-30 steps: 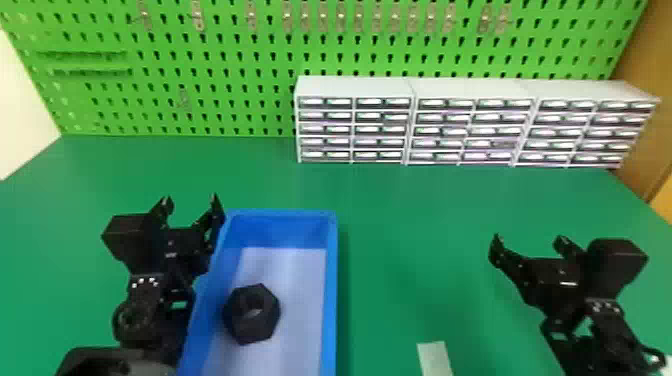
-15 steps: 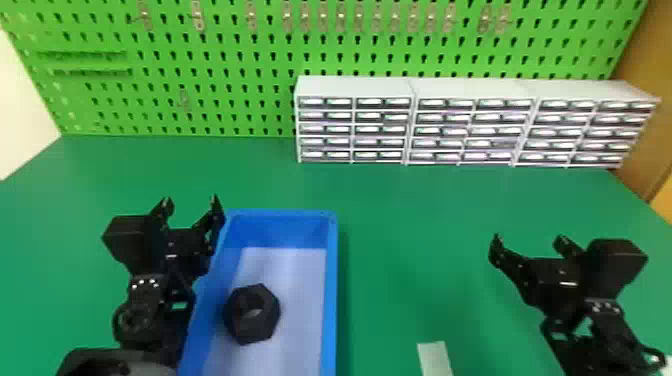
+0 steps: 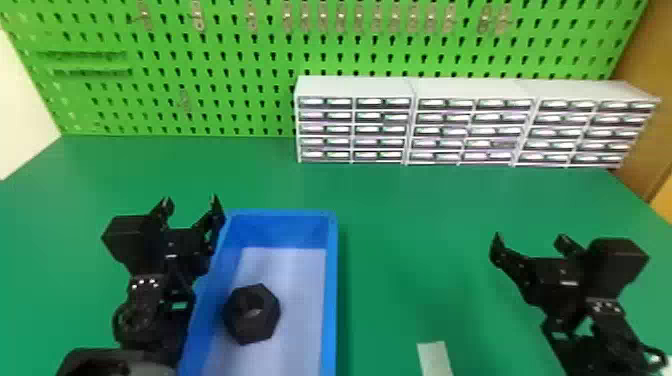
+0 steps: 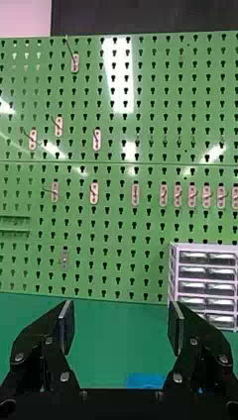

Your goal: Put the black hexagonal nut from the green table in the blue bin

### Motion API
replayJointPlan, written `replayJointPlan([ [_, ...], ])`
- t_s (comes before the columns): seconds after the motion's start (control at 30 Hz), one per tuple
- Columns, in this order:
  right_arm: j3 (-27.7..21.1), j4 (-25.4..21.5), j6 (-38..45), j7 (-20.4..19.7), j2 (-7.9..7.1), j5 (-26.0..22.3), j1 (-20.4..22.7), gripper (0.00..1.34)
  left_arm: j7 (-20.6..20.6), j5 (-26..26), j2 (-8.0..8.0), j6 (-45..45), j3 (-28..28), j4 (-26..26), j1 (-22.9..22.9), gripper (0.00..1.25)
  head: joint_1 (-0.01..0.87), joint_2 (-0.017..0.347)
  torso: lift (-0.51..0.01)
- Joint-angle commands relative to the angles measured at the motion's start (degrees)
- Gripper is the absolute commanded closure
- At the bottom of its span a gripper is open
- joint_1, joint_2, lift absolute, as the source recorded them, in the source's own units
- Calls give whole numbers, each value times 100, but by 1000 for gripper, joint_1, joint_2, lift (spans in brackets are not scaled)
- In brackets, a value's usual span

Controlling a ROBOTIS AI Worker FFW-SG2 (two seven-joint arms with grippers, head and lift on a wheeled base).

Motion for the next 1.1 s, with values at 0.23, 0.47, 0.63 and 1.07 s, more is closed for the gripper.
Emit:
replayJointPlan([
  [0.23,-18,0,4,0,5,27,-18,153,0,-9,0,7,0,0,0,501,657,57,-95],
  [0.47,-27,0,4,0,5,36,-18,153,0,-9,0,-2,0,9,0,499,657,57,-95],
  [0.63,-27,0,4,0,5,36,-18,153,0,-9,0,-2,-9,9,0,501,657,57,-95],
  [1.07,-1,0,-5,0,5,27,-9,154,0,-9,0,7,-9,9,8,501,657,57,-95],
])
